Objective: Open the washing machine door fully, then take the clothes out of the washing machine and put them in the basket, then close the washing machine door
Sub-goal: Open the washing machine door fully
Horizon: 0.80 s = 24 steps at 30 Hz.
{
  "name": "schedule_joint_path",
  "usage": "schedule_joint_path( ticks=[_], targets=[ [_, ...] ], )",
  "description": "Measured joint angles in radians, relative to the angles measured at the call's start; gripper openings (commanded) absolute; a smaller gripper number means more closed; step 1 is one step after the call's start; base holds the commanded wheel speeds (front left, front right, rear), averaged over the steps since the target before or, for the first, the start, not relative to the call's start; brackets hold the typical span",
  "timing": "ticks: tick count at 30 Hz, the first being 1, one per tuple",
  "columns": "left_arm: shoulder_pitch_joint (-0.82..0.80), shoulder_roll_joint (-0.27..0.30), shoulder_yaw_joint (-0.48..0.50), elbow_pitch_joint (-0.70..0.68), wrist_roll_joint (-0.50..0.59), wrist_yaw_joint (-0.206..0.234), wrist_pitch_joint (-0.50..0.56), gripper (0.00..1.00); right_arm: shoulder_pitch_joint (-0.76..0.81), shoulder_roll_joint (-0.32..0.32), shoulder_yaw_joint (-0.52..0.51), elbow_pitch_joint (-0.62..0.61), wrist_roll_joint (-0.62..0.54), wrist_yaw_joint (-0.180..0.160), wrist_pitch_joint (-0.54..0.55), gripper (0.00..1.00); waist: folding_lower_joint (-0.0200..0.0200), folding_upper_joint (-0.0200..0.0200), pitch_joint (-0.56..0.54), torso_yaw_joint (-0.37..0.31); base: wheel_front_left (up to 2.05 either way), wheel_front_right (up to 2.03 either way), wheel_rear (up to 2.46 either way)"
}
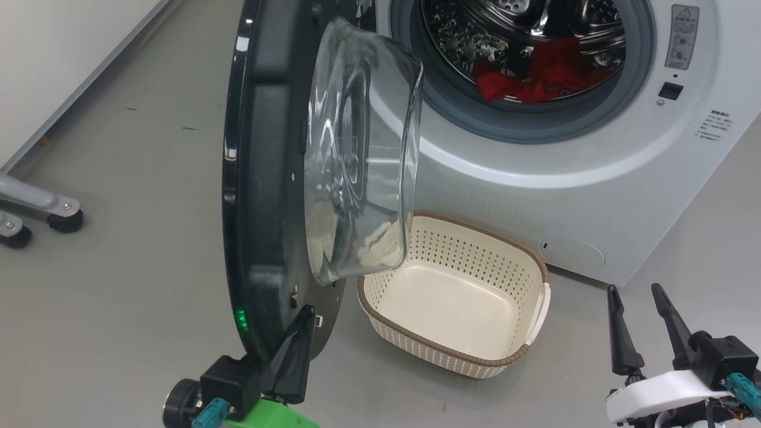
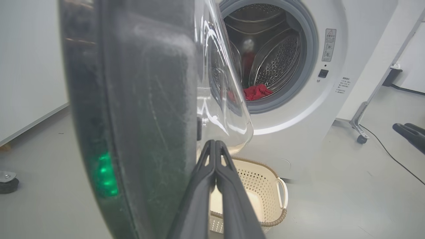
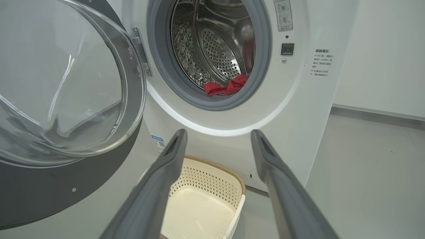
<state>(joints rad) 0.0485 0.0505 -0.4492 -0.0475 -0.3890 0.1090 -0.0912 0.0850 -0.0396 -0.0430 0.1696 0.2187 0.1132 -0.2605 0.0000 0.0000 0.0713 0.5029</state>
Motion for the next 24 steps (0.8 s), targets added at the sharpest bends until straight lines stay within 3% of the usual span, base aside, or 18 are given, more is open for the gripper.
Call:
schedule_joint_path(
  ticks=[24],
  targets=[
    [0.006,-0.007,0.254,0.053,0.007,0.002,-0.068,0.0,-0.025,0.001,-0.002,-0.001,-0.011,0.004,0.0,1.0,0.0,0.0,0.044,-0.031,0.0,0.0,0.0]
  ],
)
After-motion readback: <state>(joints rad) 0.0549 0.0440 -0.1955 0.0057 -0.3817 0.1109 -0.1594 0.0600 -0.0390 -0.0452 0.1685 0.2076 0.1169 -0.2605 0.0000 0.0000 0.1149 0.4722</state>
